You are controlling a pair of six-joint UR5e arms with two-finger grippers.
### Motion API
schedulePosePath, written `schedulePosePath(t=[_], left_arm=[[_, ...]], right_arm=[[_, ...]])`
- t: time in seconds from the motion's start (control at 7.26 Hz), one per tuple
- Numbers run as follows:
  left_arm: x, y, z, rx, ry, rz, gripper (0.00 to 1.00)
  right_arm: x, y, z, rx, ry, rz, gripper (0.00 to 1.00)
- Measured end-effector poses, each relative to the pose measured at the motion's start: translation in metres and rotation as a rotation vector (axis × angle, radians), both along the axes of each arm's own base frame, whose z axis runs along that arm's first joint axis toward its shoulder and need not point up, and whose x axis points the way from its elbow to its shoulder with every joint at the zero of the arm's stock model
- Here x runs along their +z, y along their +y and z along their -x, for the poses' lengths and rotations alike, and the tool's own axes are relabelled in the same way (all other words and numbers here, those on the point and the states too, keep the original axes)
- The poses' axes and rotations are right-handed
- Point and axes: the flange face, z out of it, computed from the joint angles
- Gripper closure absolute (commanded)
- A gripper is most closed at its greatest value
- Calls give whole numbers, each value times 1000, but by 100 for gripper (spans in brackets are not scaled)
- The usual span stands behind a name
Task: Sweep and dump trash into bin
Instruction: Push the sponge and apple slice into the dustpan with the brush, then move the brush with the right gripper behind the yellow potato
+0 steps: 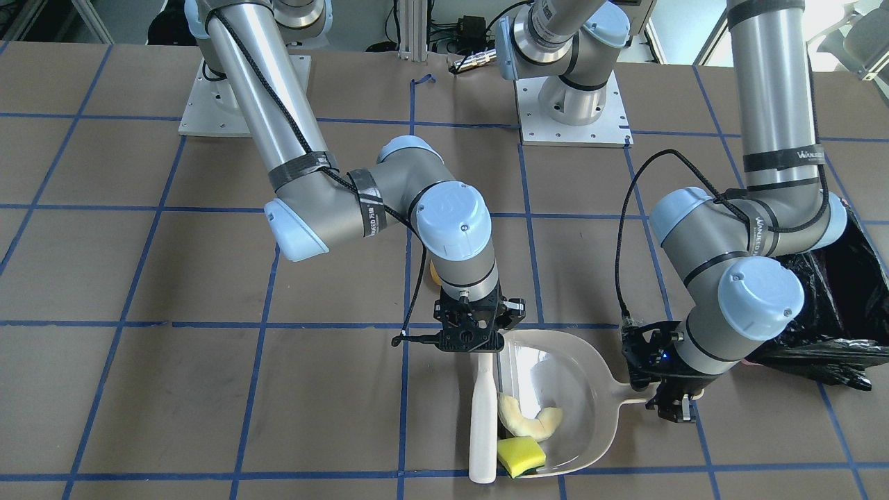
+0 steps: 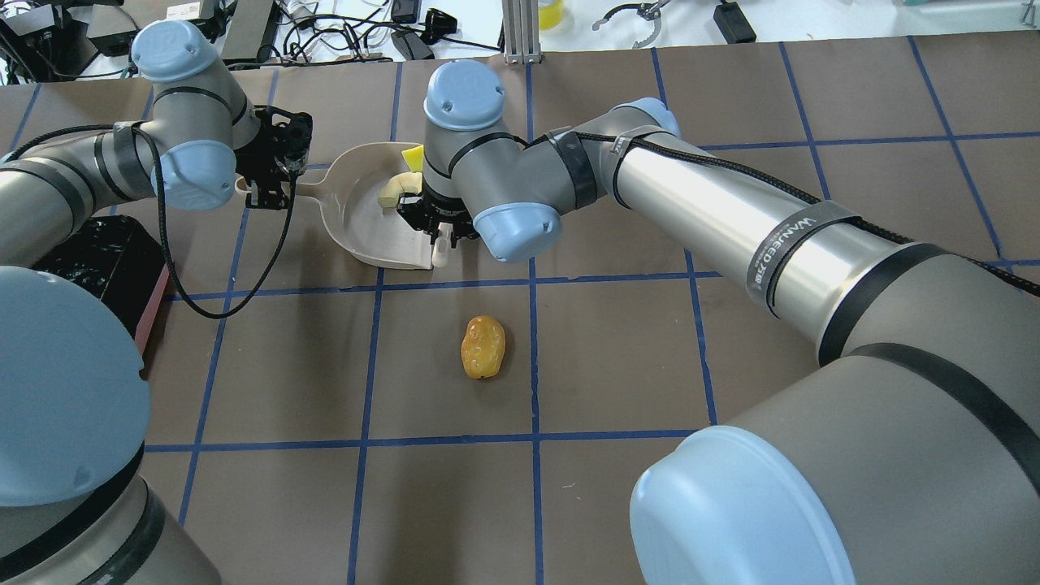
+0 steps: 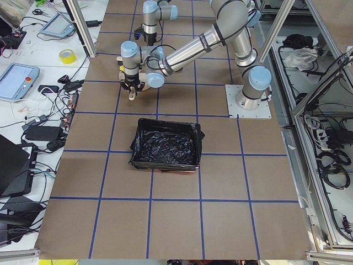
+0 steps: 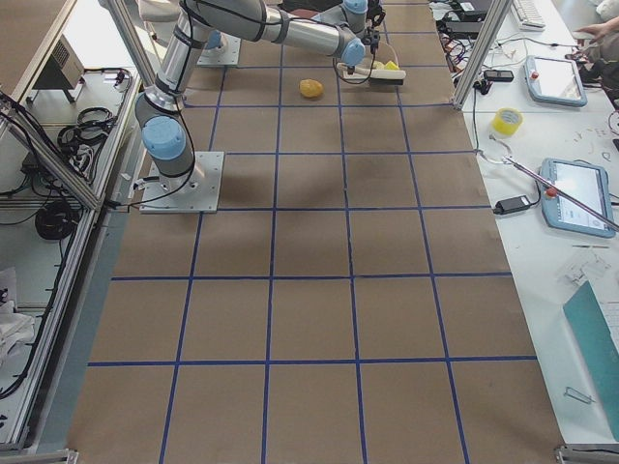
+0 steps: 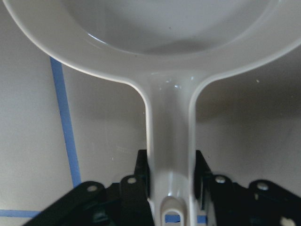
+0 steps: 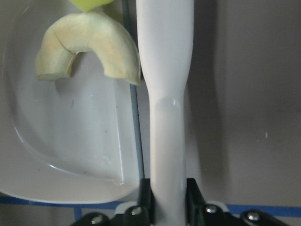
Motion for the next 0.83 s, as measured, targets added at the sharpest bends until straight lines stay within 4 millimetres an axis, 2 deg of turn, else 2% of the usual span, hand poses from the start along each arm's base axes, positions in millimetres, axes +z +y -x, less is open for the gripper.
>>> schedulePosePath(t=[0.14, 0.41, 0.69, 0.83], left_arm=[[0, 0, 0, 0, 0, 0, 68], [1, 0, 0, 0, 0, 2, 68], [3, 0, 0, 0, -1, 5, 68], [3, 0, 0, 0, -1, 5, 68]], right_arm=[[8, 7, -2, -8, 2, -8, 100], [45, 17, 17, 29, 36, -32, 100], [86, 32, 54, 71, 97, -73, 100], [96, 44, 76, 96, 152, -79, 100]])
